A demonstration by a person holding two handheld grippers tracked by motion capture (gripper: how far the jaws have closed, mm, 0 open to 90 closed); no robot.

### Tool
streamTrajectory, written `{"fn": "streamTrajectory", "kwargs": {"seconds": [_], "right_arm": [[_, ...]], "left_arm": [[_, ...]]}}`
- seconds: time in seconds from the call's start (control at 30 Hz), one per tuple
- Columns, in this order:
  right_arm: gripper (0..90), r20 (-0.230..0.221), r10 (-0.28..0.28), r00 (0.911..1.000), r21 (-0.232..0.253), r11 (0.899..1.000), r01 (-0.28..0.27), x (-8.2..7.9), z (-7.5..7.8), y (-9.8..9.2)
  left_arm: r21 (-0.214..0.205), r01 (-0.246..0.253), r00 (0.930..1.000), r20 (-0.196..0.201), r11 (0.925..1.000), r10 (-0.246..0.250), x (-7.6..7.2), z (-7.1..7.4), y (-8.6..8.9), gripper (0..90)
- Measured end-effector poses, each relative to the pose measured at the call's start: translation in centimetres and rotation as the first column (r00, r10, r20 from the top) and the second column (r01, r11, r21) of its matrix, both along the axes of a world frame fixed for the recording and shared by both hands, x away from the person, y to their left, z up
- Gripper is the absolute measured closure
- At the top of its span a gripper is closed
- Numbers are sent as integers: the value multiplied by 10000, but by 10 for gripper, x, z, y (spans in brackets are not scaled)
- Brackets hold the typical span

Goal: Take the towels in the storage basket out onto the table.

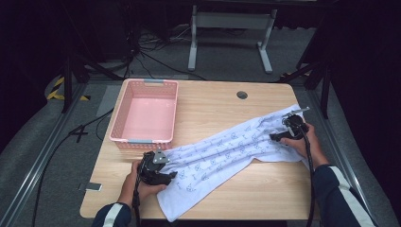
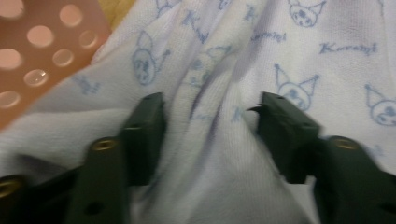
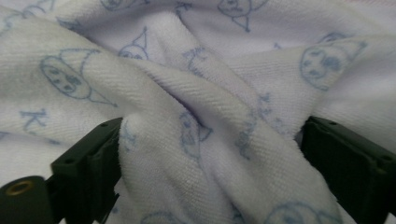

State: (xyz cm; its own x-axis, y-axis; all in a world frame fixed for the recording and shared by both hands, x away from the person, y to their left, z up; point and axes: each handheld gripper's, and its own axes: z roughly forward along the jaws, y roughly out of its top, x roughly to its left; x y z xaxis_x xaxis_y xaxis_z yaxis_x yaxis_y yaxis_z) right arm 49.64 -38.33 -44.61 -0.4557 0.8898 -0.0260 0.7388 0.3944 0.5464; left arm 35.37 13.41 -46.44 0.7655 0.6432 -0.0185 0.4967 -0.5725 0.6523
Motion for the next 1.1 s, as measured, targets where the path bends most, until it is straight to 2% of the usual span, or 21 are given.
{"fn": "streamTrajectory", "kwargs": {"seconds": [0.1, 0.2, 0.27, 0.37, 0.4, 0.47, 0.57, 0.6, 0.63, 0.67, 0.7, 0.77, 0.83, 0.87, 0.9, 0.97, 1.03, 1.07, 1.1], "right_arm": [[377, 250, 273, 9993, 108, 9996, -276, 2, 4, -6], [579, 401, 531, 9978, 199, 9983, -540, 5, 6, -4], [672, 481, 706, 9963, 241, 9971, -718, 5, 6, 0], [710, 316, 849, 9959, 200, 9961, -856, 9, 8, 5], [715, 294, 877, 9957, 193, 9959, -883, 12, 8, 5], [720, 416, 956, 9946, -9, 9954, -956, 19, 12, 7], [721, 869, 1115, 9900, -424, 9932, -1082, 32, 27, 17], [721, 1048, 1252, 9866, -633, 9909, -1190, 37, 33, 23], [721, 1048, 1252, 9866, -633, 9909, -1190, 37, 33, 23], [722, 1531, 1436, 9777, -890, 9874, -1310, 46, 47, 38], [722, 1641, 1554, 9741, -958, 9854, -1411, 50, 54, 46], [722, 2021, 1883, 9611, -1205, 9787, -1664, 58, 67, 66], [722, 2211, 2398, 9453, -1449, 9666, -2113, 65, 79, 91], [721, 2250, 2575, 9397, -1477, 9623, -2284, 67, 82, 100], [721, 2261, 2879, 9306, -1508, 9541, -2586, 68, 86, 116], [720, 2201, 3315, 9174, -1554, 9404, -3025, 69, 89, 139], [720, 2071, 3877, 8982, -1779, 9177, -3551, 69, 89, 164], [719, 1957, 4099, 8909, -1860, 9075, -3767, 69, 86, 177], [718, 1803, 4370, 8812, -1932, 8942, -4039, 68, 82, 191]], "left_arm": [[-38, 132, 9999, 46, 9999, -132, 2, 0, 1, 639], [103, 267, 9996, 5, 9996, -267, 0, 2, -2, 753], [205, 378, 9992, 111, 9991, -380, -1, 2, -4, 790], [2, 523, 9986, 108, 9986, -523, -3, 3, -3, 805], [-175, 571, 9981, 232, 9982, -567, -6, 5, -3, 807], [-226, 886, 9956, 338, 9958, -878, -10, 11, -7, 808], [-698, 1424, 9897, 245, 9873, -1410, -18, 17, -16, 808], [-719, 1915, 9812, 373, 9789, -1892, -28, 22, -28, 808], [-719, 1915, 9812, 373, 9789, -1892, -28, 22, -28, 808], [-846, 2224, 9749, 301, 9713, -2206, -33, 24, -36, 808], [-706, 2547, 9669, 337, 9644, -2529, -37, 26, -43, 807], [-643, 3035, 9527, 344, 9507, -3019, -47, 27, -60, 807], [-621, 3373, 9413, 347, 9393, -3357, -55, 28, -77, 807], [-630, 3593, 9332, 295, 9311, -3581, -61, 28, -87, 806], [-643, 3675, 9300, 282, 9278, -3665, -65, 29, -95, 806], [-785, 3997, 9165, 183, 9133, -3996, -70, 29, -107, 806], [-675, 4185, 9082, 217, 9057, -4180, -74, 29, -121, 805], [-584, 4332, 9011, 79, 8994, -4335, -76, 28, -128, 805], [-584, 4414, 8970, 10, 8954, -4421, -77, 26, -133, 803]]}}
